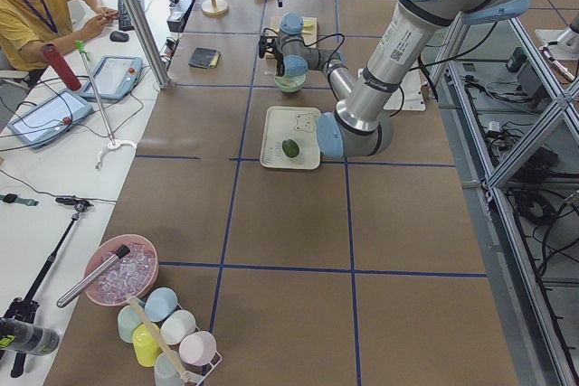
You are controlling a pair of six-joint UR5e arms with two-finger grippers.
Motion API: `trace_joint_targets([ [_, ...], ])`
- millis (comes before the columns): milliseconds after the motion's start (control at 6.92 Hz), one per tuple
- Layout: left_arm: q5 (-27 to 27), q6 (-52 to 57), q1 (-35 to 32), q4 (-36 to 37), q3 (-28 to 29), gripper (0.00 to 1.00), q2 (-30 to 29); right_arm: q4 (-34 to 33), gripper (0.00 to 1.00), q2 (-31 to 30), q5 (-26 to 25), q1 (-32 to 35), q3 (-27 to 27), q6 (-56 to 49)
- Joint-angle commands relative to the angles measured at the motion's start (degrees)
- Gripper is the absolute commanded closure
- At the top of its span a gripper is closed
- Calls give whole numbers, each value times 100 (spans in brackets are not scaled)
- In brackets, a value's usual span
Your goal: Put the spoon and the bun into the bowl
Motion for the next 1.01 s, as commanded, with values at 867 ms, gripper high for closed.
trace_joint_targets([
  [867, 63, 411, -368, -298, -52, 18, 405, -38, 8, 609, -2398, -1717, -120, 1727],
])
